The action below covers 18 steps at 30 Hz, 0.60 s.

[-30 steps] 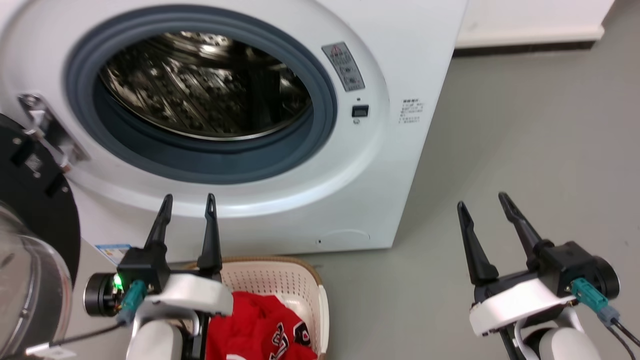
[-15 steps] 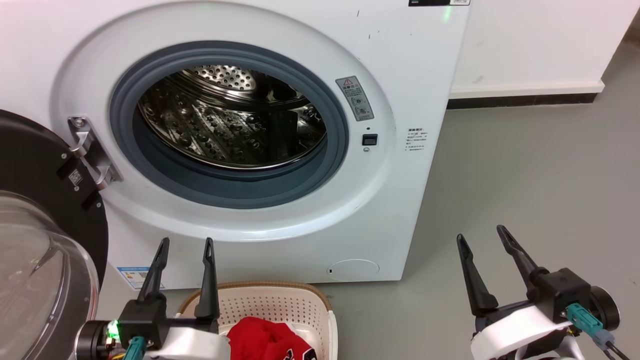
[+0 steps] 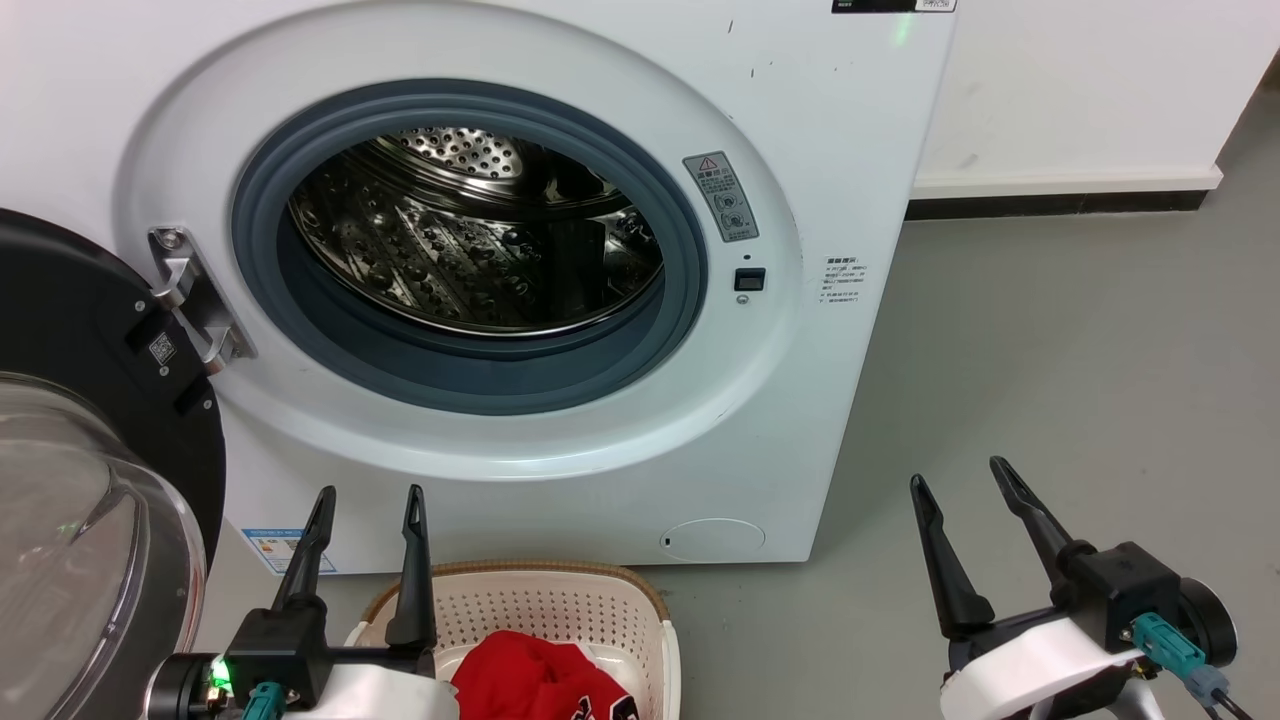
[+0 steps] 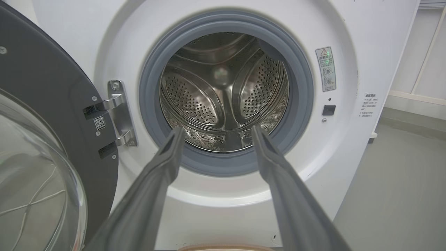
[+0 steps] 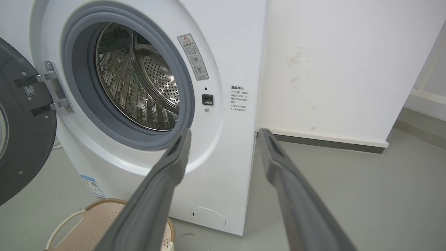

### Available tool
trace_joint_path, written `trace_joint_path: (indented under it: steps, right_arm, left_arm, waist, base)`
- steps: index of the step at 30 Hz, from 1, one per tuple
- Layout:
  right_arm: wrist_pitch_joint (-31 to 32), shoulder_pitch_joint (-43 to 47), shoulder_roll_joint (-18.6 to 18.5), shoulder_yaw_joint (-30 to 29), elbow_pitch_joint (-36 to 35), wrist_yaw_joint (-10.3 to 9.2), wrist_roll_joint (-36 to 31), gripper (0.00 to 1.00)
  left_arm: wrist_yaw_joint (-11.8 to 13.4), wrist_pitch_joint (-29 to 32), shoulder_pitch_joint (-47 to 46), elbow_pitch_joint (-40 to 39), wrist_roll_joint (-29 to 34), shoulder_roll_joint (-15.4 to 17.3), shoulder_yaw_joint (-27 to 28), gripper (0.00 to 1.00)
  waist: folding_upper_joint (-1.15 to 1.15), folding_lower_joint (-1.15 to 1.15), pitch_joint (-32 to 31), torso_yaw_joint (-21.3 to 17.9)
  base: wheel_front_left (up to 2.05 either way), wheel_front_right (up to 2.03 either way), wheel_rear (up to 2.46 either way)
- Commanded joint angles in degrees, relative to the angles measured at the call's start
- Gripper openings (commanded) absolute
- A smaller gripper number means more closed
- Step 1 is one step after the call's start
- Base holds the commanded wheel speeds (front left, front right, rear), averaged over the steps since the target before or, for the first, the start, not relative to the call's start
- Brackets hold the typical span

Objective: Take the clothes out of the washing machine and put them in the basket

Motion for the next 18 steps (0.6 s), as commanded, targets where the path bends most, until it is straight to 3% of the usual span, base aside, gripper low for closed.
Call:
trace_joint_path:
  steps: [1,5,6,18]
  right_arm:
    - [0.0,0.47,0.04,0.06,-0.26,-0.04,0.14,1.0]
    - [-0.07,0.51,0.04,-0.01,-0.19,-0.03,0.26,1.0]
    - [-0.05,0.18,0.0,0.03,0.19,0.0,0.14,0.0]
    - [0.64,-0.81,-0.91,-0.58,2.53,0.0,14.62,0.0]
  left_arm:
    - [0.25,0.17,0.65,-0.31,-0.06,0.4,-0.06,1.0]
    - [0.27,0.28,0.75,-0.5,-0.22,0.62,-0.28,1.0]
    - [0.03,0.23,0.21,-0.05,-0.15,0.3,-0.17,0.0]
    - [-1.28,2.46,-1.21,2.44,-13.84,0.38,0.61,0.0]
  waist:
    - [0.0,0.01,0.06,-0.07]
    - [0.0,0.01,0.12,-0.12]
    - [0.0,0.01,0.11,-0.11]
    - [0.0,0.01,0.19,0.12]
  base:
    - [0.0,0.0,0.0]
    - [0.0,0.0,0.0]
    - [0.0,0.0,0.0]
    - [0.0,0.0,0.0]
